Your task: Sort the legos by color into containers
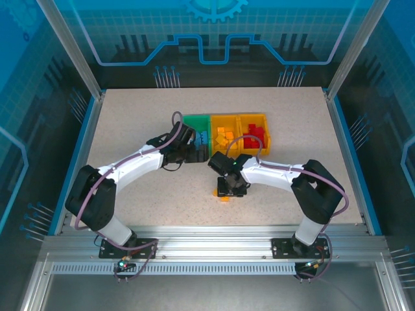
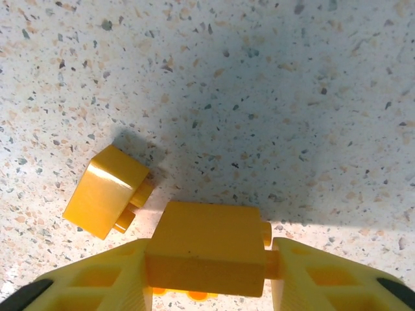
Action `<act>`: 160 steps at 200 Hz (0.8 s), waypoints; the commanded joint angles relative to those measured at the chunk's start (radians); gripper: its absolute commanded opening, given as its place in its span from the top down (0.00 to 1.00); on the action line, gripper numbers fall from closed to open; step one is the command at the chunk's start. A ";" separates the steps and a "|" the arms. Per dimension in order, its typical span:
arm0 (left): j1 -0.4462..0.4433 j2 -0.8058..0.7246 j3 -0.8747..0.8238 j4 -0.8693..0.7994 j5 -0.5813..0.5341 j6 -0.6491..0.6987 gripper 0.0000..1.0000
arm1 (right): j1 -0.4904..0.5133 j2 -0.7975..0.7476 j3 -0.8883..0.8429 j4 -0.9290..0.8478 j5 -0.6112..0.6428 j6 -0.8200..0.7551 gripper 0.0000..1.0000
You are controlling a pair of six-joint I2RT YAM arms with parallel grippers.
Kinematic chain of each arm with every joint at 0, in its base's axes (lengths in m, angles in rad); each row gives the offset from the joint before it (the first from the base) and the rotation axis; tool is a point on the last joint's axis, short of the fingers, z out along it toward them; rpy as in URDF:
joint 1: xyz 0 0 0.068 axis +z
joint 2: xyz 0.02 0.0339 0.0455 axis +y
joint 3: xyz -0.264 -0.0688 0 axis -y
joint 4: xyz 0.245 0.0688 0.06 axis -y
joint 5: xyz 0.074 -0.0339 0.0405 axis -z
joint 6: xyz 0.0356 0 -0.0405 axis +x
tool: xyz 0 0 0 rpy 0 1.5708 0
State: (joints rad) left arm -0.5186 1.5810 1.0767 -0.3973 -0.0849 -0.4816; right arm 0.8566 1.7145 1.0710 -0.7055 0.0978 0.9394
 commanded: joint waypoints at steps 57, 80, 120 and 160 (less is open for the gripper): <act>0.011 -0.032 -0.050 -0.008 -0.026 -0.027 0.01 | -0.131 -0.101 0.086 -0.074 0.022 -0.093 0.59; 0.010 -0.052 -0.077 -0.006 -0.018 -0.025 0.01 | -0.221 -0.102 0.154 -0.058 -0.004 -0.142 0.59; -0.001 -0.086 -0.123 0.003 0.035 -0.008 0.01 | -0.352 0.006 0.325 -0.031 -0.066 -0.194 0.59; -0.102 -0.106 -0.152 0.017 0.036 0.040 0.01 | -0.399 0.164 0.509 -0.038 -0.119 -0.194 0.60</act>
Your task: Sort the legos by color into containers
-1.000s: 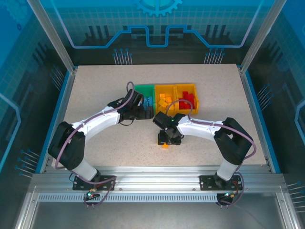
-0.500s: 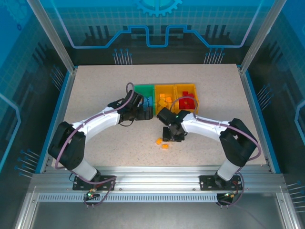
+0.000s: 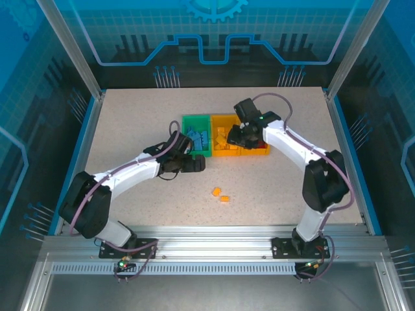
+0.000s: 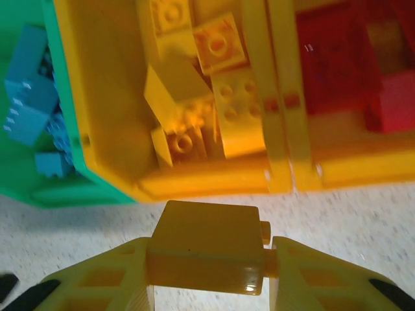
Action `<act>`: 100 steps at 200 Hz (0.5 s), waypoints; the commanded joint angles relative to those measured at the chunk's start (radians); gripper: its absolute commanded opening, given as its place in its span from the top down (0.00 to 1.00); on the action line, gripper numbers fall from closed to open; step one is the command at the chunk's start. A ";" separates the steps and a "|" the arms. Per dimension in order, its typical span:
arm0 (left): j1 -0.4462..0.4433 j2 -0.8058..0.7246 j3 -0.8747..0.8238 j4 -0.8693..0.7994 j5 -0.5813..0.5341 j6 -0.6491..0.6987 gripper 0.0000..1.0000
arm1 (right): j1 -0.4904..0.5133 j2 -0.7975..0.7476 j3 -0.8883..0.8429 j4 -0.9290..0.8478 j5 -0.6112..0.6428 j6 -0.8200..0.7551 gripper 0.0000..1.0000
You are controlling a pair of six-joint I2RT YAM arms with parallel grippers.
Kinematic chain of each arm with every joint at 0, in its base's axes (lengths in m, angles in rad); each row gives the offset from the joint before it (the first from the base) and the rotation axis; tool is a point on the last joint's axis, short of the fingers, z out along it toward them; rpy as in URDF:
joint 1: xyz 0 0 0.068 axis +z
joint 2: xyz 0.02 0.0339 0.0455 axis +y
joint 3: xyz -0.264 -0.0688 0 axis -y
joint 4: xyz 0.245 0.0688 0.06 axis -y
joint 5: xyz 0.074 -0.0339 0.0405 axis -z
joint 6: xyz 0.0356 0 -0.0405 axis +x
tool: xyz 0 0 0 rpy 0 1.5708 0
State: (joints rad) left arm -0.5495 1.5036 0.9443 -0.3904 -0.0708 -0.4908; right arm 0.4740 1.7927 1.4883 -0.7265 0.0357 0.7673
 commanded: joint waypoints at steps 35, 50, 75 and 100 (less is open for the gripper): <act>-0.207 -0.012 -0.025 0.030 0.024 0.138 0.01 | -0.050 0.200 0.231 -0.045 -0.062 -0.001 0.59; -0.238 0.001 -0.019 0.027 0.045 0.159 0.01 | -0.061 0.244 0.290 -0.068 -0.059 -0.001 0.56; -0.273 0.032 0.014 -0.034 0.031 0.119 0.01 | -0.064 0.303 0.385 -0.103 -0.082 -0.024 0.46; -0.304 0.064 0.039 -0.098 0.019 0.059 0.02 | -0.060 0.331 0.446 -0.135 -0.097 -0.042 0.30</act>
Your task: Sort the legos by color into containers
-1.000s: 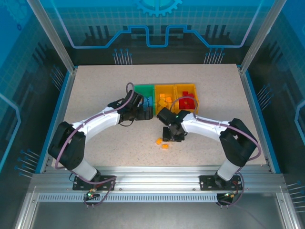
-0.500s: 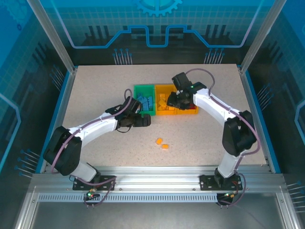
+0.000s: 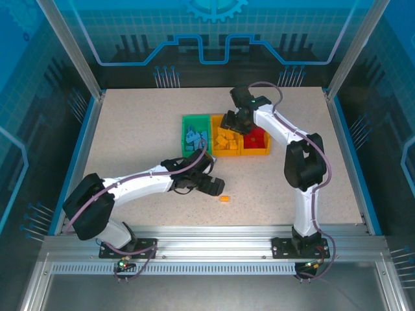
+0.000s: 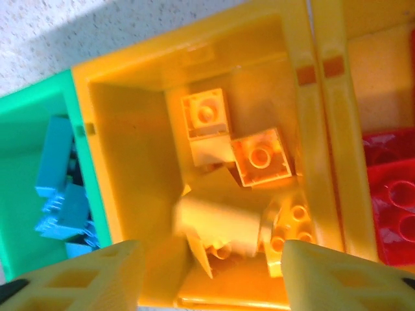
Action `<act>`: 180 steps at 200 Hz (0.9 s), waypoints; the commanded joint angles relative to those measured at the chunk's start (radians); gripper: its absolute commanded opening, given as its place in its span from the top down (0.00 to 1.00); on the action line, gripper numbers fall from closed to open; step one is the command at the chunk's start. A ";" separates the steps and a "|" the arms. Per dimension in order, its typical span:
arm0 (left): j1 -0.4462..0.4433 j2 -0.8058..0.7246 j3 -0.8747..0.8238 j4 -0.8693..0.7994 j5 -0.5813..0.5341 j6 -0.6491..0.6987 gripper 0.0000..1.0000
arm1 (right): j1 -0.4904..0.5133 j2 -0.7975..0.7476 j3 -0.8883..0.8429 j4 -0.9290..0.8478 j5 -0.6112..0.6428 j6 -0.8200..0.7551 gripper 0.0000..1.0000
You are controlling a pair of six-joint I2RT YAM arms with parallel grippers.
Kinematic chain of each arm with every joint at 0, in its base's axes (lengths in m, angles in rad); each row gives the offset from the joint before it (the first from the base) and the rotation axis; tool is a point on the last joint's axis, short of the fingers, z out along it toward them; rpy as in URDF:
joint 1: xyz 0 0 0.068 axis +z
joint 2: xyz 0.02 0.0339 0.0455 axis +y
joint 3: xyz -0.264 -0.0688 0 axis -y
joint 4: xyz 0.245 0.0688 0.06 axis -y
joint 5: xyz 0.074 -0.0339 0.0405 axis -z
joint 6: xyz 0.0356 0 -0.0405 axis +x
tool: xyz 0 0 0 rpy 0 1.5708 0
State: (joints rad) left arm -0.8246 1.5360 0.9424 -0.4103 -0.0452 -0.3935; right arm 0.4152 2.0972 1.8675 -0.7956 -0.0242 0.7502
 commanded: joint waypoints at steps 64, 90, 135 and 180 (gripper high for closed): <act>-0.043 0.127 0.060 -0.032 0.048 0.007 0.09 | 0.013 -0.120 -0.058 -0.019 -0.057 -0.031 0.21; -0.042 0.184 0.087 -0.030 0.048 0.023 0.15 | 0.011 -0.216 -0.156 0.014 -0.052 -0.028 0.18; -0.042 0.265 0.142 -0.021 0.059 0.036 0.24 | 0.009 -0.378 -0.297 0.022 -0.013 -0.050 0.14; -0.041 0.321 0.175 -0.030 0.055 0.045 0.48 | -0.050 -0.559 -0.492 0.033 0.018 -0.045 0.11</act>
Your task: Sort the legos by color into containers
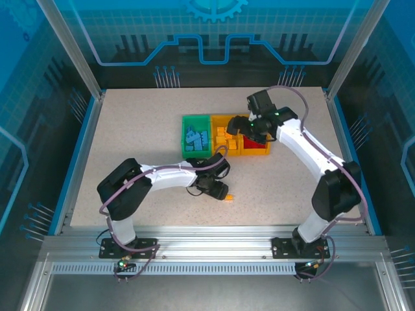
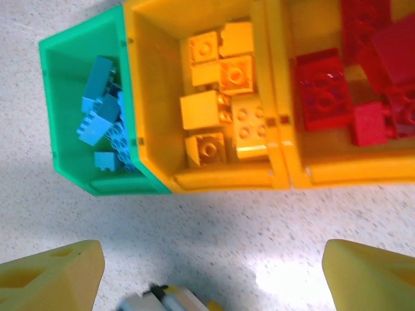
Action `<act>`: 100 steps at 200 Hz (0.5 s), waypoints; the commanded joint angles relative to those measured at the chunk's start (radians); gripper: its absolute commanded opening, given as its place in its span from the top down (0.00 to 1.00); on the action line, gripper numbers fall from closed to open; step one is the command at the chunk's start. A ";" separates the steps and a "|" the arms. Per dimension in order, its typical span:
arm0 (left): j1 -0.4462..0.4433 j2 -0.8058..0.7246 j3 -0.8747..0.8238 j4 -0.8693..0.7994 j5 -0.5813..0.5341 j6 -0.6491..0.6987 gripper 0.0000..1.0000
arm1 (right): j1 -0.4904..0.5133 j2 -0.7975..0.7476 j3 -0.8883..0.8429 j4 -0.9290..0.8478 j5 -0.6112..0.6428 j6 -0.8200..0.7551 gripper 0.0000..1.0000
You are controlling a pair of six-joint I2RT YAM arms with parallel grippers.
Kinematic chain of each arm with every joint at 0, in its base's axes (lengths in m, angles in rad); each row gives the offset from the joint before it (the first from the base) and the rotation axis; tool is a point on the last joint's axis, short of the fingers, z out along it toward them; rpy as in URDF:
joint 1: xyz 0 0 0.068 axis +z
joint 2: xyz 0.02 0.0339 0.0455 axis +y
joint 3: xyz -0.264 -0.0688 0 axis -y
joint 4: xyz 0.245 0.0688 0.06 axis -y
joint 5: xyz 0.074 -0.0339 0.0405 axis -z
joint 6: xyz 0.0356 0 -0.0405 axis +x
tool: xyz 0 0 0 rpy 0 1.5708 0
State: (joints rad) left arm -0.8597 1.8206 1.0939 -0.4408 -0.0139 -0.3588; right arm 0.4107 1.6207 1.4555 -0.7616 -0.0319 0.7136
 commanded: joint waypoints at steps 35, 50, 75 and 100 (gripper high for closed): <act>-0.006 0.051 0.020 -0.001 0.031 0.006 0.59 | -0.120 -0.191 -0.197 -0.001 0.022 -0.009 0.09; -0.006 0.051 0.019 -0.001 0.026 -0.002 0.66 | -0.146 -0.227 -0.232 -0.002 0.018 -0.011 0.09; 0.014 0.030 0.039 -0.005 0.014 -0.020 0.71 | -0.156 -0.266 -0.280 -0.002 0.010 -0.019 0.10; 0.067 -0.005 0.117 -0.022 -0.004 -0.025 0.72 | -0.101 -0.298 -0.356 0.027 0.033 -0.040 0.11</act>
State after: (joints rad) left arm -0.8429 1.8339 1.1259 -0.4442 -0.0181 -0.3672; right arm 0.2684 1.3579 1.1648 -0.7483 -0.0143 0.7044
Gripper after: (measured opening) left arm 0.285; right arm 0.891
